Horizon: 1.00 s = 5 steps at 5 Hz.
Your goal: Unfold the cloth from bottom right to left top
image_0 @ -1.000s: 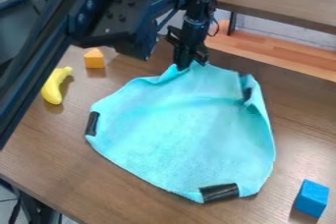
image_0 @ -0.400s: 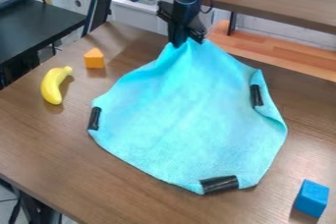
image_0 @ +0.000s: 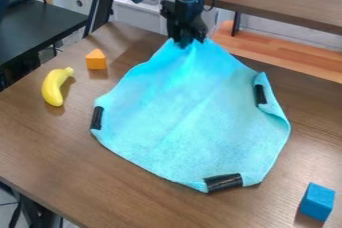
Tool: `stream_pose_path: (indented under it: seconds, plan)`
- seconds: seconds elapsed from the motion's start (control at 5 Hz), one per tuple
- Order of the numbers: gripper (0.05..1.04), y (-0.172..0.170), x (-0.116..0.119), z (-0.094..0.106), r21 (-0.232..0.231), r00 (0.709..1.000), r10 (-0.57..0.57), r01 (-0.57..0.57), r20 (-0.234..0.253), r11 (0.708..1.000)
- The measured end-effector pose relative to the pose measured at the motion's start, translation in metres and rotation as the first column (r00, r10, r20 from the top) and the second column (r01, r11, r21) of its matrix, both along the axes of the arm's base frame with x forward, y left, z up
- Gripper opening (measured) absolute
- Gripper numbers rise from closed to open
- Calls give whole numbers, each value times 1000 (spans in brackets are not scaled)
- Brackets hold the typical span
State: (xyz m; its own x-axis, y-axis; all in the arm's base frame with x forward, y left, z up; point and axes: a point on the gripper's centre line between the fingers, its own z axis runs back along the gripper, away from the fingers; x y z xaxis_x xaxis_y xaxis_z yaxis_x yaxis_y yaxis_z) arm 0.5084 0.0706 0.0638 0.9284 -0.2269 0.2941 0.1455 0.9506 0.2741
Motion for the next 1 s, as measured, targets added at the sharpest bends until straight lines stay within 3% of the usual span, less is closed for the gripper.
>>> stream_pose_path:
  seconds: [0.2,0.4,0.6,0.8,1.0]
  plan:
    - [792,-3,2,-3,-23,999,-40,40,4,999]
    - [999,-4,-7,-25,-28,997,-76,75,-21,997]
    - [1000,-7,-15,-22,-8,993,-122,122,-5,993]
    - [1000,-18,-28,-12,-30,988,-153,153,3,988]
    - [1000,-45,-57,23,-44,974,-225,225,11,973]
